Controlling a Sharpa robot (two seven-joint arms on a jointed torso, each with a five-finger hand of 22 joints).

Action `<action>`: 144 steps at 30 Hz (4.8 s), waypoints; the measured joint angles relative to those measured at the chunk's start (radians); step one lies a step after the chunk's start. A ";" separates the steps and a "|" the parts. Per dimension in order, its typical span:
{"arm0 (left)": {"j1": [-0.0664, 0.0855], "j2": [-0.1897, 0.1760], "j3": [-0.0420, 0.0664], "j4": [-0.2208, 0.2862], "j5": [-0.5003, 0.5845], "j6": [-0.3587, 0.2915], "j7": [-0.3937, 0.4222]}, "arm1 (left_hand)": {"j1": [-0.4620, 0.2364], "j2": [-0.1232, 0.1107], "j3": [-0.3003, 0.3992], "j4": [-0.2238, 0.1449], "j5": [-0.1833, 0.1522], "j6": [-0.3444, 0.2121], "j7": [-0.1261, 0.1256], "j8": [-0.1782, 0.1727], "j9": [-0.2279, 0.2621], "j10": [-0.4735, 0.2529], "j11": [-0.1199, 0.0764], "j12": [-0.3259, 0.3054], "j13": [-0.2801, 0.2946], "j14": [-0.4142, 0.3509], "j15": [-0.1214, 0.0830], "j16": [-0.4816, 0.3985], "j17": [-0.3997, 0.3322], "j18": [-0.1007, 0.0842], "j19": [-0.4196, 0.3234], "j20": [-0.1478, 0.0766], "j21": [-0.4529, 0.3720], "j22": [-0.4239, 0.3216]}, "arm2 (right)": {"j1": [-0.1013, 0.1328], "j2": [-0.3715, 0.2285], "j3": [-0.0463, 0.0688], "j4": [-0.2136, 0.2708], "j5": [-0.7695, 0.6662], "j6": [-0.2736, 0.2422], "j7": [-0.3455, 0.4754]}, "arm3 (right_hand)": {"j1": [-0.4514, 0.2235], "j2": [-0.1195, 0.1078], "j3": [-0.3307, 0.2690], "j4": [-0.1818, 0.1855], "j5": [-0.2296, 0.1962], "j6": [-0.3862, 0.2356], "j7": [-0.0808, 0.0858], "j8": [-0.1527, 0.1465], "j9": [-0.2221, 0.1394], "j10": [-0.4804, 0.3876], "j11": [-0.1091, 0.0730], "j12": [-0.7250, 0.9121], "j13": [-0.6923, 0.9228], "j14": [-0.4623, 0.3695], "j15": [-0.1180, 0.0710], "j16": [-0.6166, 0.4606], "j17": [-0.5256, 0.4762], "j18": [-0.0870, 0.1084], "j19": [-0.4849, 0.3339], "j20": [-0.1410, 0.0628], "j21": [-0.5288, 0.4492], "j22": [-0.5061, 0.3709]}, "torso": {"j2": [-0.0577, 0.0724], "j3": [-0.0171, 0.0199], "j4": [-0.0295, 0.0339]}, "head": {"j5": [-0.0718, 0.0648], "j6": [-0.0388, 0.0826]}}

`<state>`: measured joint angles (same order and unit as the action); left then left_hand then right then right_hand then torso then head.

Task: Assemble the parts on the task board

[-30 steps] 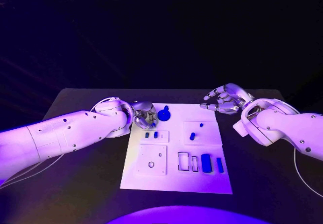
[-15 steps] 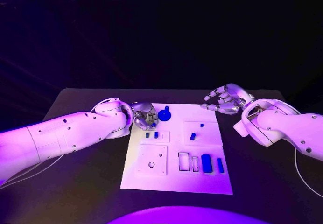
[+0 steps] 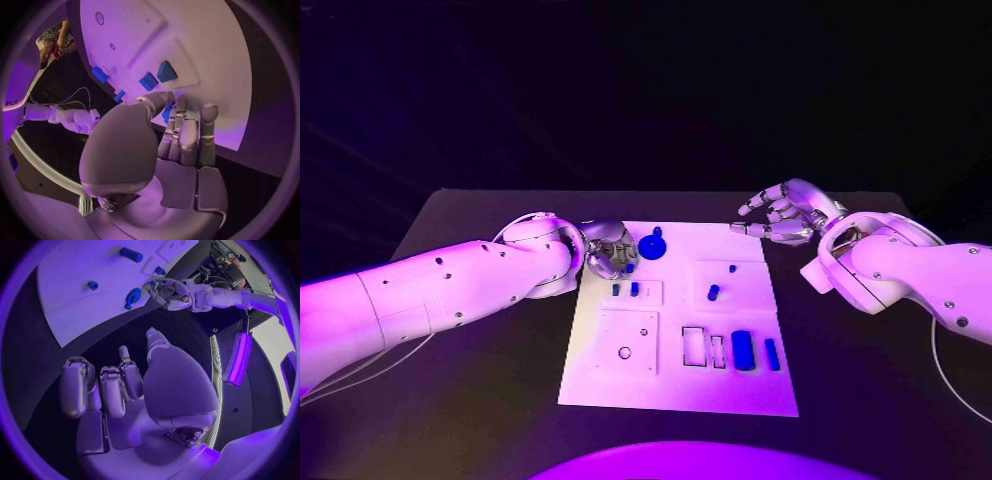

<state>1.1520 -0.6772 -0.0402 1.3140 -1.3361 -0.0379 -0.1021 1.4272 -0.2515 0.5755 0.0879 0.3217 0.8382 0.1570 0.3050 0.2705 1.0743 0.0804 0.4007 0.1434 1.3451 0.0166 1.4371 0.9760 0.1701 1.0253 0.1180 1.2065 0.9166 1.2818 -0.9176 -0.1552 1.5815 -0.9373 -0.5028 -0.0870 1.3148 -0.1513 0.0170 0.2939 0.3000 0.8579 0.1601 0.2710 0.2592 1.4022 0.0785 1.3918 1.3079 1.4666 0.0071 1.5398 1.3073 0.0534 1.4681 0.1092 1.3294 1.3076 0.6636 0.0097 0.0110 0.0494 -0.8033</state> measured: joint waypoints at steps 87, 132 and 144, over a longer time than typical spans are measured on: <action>0.003 -0.248 0.040 0.181 1.195 -0.206 0.448 | -0.017 0.028 -0.028 -0.044 0.000 0.043 0.036 0.004 -0.021 -0.075 0.046 0.025 0.024 -0.325 0.035 -0.320 -0.541 0.000 -0.222 0.032 -0.208 -0.202 | -0.097 0.134 0.002 -0.126 -0.712 0.225 -0.109 | 0.116 -0.067 0.620 -0.203 -0.147 0.223 -0.041 0.061 0.045 -0.133 -0.029 -1.247 -1.175 0.000 -0.025 -0.091 0.001 0.015 -0.005 -0.027 -0.042 0.000 | 0.001 -0.0010 0.0004 | -0.092 -0.017; 0.003 -0.258 0.040 0.183 1.194 -0.213 0.444 | -0.013 0.032 -0.030 -0.052 0.000 0.039 0.039 0.004 -0.023 -0.083 0.047 0.025 0.023 -0.329 0.039 -0.327 -0.544 0.000 -0.222 0.032 -0.212 -0.202 | -0.100 0.143 -0.001 -0.113 -0.751 0.222 -0.152 | 0.028 -0.072 0.683 -0.283 -0.144 0.228 -0.042 0.053 0.087 -0.103 -0.014 -1.296 -1.170 0.000 -0.029 -0.087 0.001 0.016 -0.002 -0.031 -0.019 0.000 | -0.001 -0.0009 0.0000 | -0.094 -0.017; 0.003 -0.258 0.040 0.182 1.193 -0.213 0.443 | -0.013 0.032 -0.030 -0.052 0.000 0.039 0.039 0.004 -0.024 -0.086 0.050 0.025 0.023 -0.329 0.039 -0.327 -0.545 0.000 -0.222 0.032 -0.212 -0.202 | -0.105 0.136 -0.004 -0.104 -0.757 0.193 -0.158 | 0.035 -0.063 0.683 -0.289 -0.151 0.231 -0.046 0.055 0.088 -0.103 -0.014 -1.297 -1.170 0.000 -0.029 -0.087 0.000 0.016 -0.002 -0.031 -0.019 0.000 | -0.001 -0.0012 0.0000 | -0.093 -0.015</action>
<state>1.1549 -0.9349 -0.0003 1.4965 -0.1428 -0.2512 0.3412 1.4143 -0.2191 0.5452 0.0357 0.3216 0.8776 0.1963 0.3090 0.2464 0.9882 0.1304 0.4259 0.1668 1.0166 0.0557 1.1100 0.4309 0.1699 0.8038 0.1499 0.9943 0.7142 1.1764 -0.7819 -0.1593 1.4779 -1.6939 -0.3099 -0.2448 1.3494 -0.2139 0.6997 0.0050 0.1490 1.0893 0.1144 0.3260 0.3472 1.2994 0.0645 0.0943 0.1382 1.4665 -0.0217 1.4529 1.3077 0.0689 1.4663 0.0785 1.3109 1.3080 0.6627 0.0084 0.0110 -0.0440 -0.8181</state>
